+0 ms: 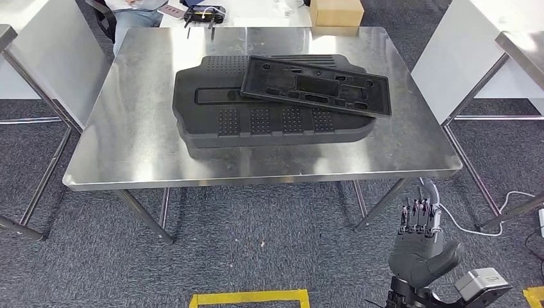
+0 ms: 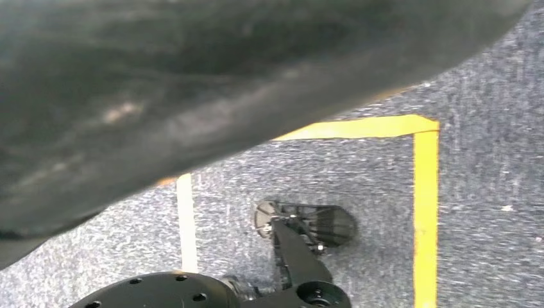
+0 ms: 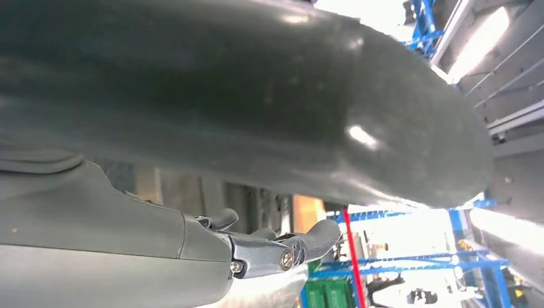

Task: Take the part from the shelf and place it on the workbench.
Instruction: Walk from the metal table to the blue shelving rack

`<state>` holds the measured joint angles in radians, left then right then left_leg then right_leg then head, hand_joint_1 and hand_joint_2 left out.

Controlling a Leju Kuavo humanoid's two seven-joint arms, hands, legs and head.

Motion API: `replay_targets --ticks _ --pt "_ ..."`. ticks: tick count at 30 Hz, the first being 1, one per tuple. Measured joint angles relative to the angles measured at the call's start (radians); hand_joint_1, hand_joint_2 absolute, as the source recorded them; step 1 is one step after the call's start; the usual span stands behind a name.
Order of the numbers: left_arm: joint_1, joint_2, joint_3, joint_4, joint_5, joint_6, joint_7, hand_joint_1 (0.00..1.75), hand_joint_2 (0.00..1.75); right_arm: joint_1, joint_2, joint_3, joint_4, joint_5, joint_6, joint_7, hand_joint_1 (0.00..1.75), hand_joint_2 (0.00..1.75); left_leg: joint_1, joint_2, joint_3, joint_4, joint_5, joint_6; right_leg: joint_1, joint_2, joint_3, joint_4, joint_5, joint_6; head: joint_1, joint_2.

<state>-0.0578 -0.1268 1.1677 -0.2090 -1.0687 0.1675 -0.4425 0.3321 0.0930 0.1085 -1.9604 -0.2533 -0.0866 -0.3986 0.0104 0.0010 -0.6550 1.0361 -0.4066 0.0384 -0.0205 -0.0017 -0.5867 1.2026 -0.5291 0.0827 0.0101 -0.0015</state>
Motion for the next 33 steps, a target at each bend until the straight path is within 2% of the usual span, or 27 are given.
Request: replay_targets --ticks 2,3,4,6,7,8,10,11,12,13,14,15,17,18,19,21,22,23,24,26,27,28,29,30,31,32,33 --pt "0.0 0.0 0.0 0.0 -0.001 0.0 0.001 0.0 0.0 0.0 0.001 -0.003 0.002 0.01 -0.004 0.0 0.0 0.0 -0.002 0.0 -0.015 -0.001 0.023 -0.01 0.006 0.0 0.114 -0.157 -0.001 -0.01 -0.002 0.0" --pt "0.0 0.0 0.0 0.0 -0.001 0.0 0.001 0.0 0.0 0.001 0.003 -0.004 0.002 0.015 -0.006 -0.001 0.0 0.0 -0.002 0.0 -0.017 -0.003 0.033 -0.016 0.009 0.0 0.146 -0.209 -0.01 -0.02 -0.002 0.0" --pt "0.0 -0.001 0.0 0.0 -0.002 0.0 0.001 0.0 0.0 0.003 0.004 -0.005 0.002 0.019 -0.008 -0.002 0.0 0.0 -0.001 0.0 -0.017 -0.007 0.044 -0.024 0.013 0.0 0.159 -0.236 -0.016 -0.029 -0.002 0.0" --pt "0.001 0.0 0.0 0.0 -0.003 0.0 0.001 0.0 0.0 0.005 0.005 -0.008 0.002 0.027 -0.015 -0.002 0.0 0.0 0.002 0.0 -0.018 -0.013 0.055 -0.038 0.011 0.0 0.145 -0.238 0.0 -0.045 0.0 0.0" --pt "0.001 0.0 0.0 0.0 -0.004 0.0 0.001 0.0 0.0 0.005 0.006 -0.009 0.003 0.032 -0.019 0.0 0.0 0.0 0.004 0.0 -0.024 -0.003 0.035 -0.043 0.007 -0.001 0.136 -0.239 0.011 -0.056 -0.001 0.0" --pt "0.002 0.001 0.0 0.0 -0.004 0.0 0.001 0.0 0.0 0.005 0.008 -0.011 0.004 0.039 -0.025 0.002 0.0 0.0 0.005 -0.001 -0.033 0.025 -0.005 -0.047 0.003 -0.001 0.125 -0.241 0.024 -0.065 -0.003 0.0" --pt "0.003 0.002 0.0 0.0 -0.005 0.0 0.001 0.0 0.0 0.007 0.011 -0.014 0.009 0.054 -0.039 0.007 0.0 0.0 0.007 -0.003 -0.059 0.138 -0.115 -0.053 0.001 -0.002 0.1 -0.241 0.048 -0.075 -0.007 0.0" --pt "0.003 0.002 0.0 0.0 -0.006 0.0 0.002 0.0 0.0 0.007 0.012 -0.016 0.012 0.061 -0.045 0.009 0.0 0.0 0.008 -0.004 -0.069 0.203 -0.15 -0.058 0.002 -0.003 0.088 -0.24 0.059 -0.075 -0.008 0.0" --pt "0.003 0.002 0.0 0.0 -0.007 0.0 0.002 0.0 0.0 0.008 0.013 -0.018 0.016 0.065 -0.049 0.009 0.0 0.0 0.01 -0.004 -0.069 0.253 -0.158 -0.062 0.003 -0.003 0.075 -0.238 0.07 -0.073 -0.008 0.0" --pt "0.003 0.002 0.0 0.0 -0.007 0.0 0.002 0.0 0.0 0.008 0.013 -0.02 0.019 0.068 -0.051 0.009 0.0 0.0 0.013 -0.004 -0.056 0.274 -0.145 -0.066 0.002 -0.004 0.062 -0.234 0.08 -0.07 -0.008 0.0" --pt "0.003 0.003 0.0 0.0 -0.007 0.0 0.002 0.0 0.0 0.009 0.014 -0.022 0.022 0.069 -0.052 0.009 0.0 0.0 0.016 -0.004 -0.024 0.257 -0.119 -0.069 0.001 -0.004 0.048 -0.228 0.088 -0.065 -0.008 0.0" --pt "0.002 0.003 0.0 0.0 -0.007 0.0 0.002 0.0 0.0 0.009 0.014 -0.024 0.024 0.07 -0.053 0.01 0.0 0.0 0.021 -0.004 0.024 0.206 -0.096 -0.073 -0.002 -0.004 0.033 -0.218 0.094 -0.06 -0.008 0.0" --pt "0.0 0.002 0.0 0.0 -0.007 0.0 0.002 0.0 0.0 0.01 0.014 -0.026 0.027 0.07 -0.053 0.01 0.0 0.0 0.023 -0.009 0.118 0.081 -0.104 -0.079 -0.001 -0.004 0.005 -0.194 0.101 -0.05 -0.01 0.0" --pt "-0.001 0.001 0.0 0.0 -0.007 0.0 0.002 0.0 0.0 0.01 0.014 -0.027 0.028 0.071 -0.053 0.009 0.0 0.0 0.022 -0.012 0.141 0.041 -0.119 -0.077 0.002 -0.004 -0.004 -0.184 0.104 -0.045 -0.008 0.0" --pt "-0.002 0.0 0.0 0.0 -0.008 0.0 0.002 0.0 0.0 0.01 0.015 -0.028 0.028 0.071 -0.053 0.009 0.0 0.0 0.019 -0.015 0.145 0.025 -0.131 -0.071 0.004 -0.004 -0.011 -0.179 0.11 -0.038 -0.007 0.0" --pt "-0.002 0.001 0.0 0.0 -0.008 0.0 0.002 0.0 0.0 0.011 0.015 -0.03 0.03 0.076 -0.058 0.01 0.0 0.0 0.015 -0.013 0.126 0.021 -0.118 -0.047 0.003 -0.003 -0.021 -0.176 0.12 -0.024 -0.002 0.0" --pt "-0.002 0.001 0.001 0.0 -0.008 0.0 0.003 0.0 0.0 0.011 0.015 -0.032 0.033 0.082 -0.064 0.014 0.0 0.0 0.012 -0.01 0.113 0.02 -0.108 -0.032 0.001 -0.002 -0.031 -0.167 0.11 -0.021 -0.001 0.0" --pt "-0.002 0.002 0.001 0.0 -0.008 0.0 0.003 0.0 0.0 0.012 0.016 -0.035 0.036 0.088 -0.071 0.019 0.0 0.0 0.011 -0.007 0.098 0.018 -0.096 -0.019 0.0 -0.001 -0.046 -0.143 0.085 -0.023 0.001 0.0" --pt "-0.002 0.002 0.001 0.0 -0.009 0.0 0.003 0.0 0.0 0.012 0.016 -0.041 0.043 0.095 -0.078 0.028 0.0 0.0 0.01 -0.004 0.081 0.017 -0.083 -0.008 -0.001 0.0 -0.064 -0.102 0.044 -0.03 0.002 0.0" --pt "-0.002 0.004 0.001 0.0 -0.013 0.0 0.004 0.0 0.0 0.01 0.017 -0.055 0.064 0.104 -0.09 0.047 0.0 0.0 0.007 -0.003 0.047 0.018 -0.057 -0.001 0.0 0.001 -0.095 0.014 -0.039 -0.041 0.004 0.0" --pt "-0.002 0.004 0.001 0.0 -0.016 0.0 0.005 0.0 0.0 0.01 0.017 -0.065 0.082 0.107 -0.096 0.058 0.0 0.0 0.005 -0.003 0.03 0.018 -0.044 0.0 0.0 0.001 -0.098 0.063 -0.059 -0.039 0.004 0.0" --pt "-0.002 0.004 0.001 0.0 -0.019 0.0 0.006 0.0 0.0 0.008 0.017 -0.075 0.104 0.112 -0.101 0.069 0.0 0.0 0.004 -0.002 0.013 0.019 -0.029 -0.001 0.0 0.001 -0.089 0.088 -0.057 -0.031 0.004 0.0" --pt "-0.002 0.004 0.001 0.0 -0.022 0.0 0.006 0.0 0.0 0.006 0.018 -0.087 0.129 0.12 -0.105 0.08 0.0 0.0 0.004 -0.002 -0.003 0.02 -0.015 -0.002 0.001 0.001 -0.064 0.082 -0.038 -0.021 0.004 0.0" --pt "-0.002 0.004 0.0 0.0 -0.025 0.0 0.006 0.0 0.0 0.003 0.019 -0.1 0.158 0.13 -0.109 0.089 0.0 0.0 0.004 -0.002 -0.017 0.02 -0.001 -0.005 0.001 0.001 -0.022 0.042 -0.015 -0.012 0.004 0.0" --pt "-0.002 0.004 0.0 0.0 -0.028 0.0 0.006 0.0 0.0 -0.003 0.02 -0.113 0.188 0.141 -0.111 0.097 0.0 0.0 0.003 -0.002 -0.03 0.02 0.012 -0.008 0.003 0.001 0.033 -0.026 -0.004 -0.011 0.004 0.0" --pt "-0.002 0.003 0.0 0.0 -0.033 0.0 0.007 0.0 0.0 -0.011 0.02 -0.128 0.223 0.153 -0.112 0.104 0.0 0.0 0.003 -0.002 -0.038 0.02 0.024 -0.013 0.006 0.001 0.09 -0.105 -0.007 -0.015 0.003 0.0" --pt "-0.002 0.002 0.0 0.0 -0.037 0.0 0.007 0.0 0.0 -0.02 0.021 -0.143 0.264 0.165 -0.112 0.11 0.0 0.0 0.003 -0.001 -0.042 0.017 0.036 -0.02 0.01 0.001 0.13 -0.169 -0.016 -0.023 0.002 0.0"
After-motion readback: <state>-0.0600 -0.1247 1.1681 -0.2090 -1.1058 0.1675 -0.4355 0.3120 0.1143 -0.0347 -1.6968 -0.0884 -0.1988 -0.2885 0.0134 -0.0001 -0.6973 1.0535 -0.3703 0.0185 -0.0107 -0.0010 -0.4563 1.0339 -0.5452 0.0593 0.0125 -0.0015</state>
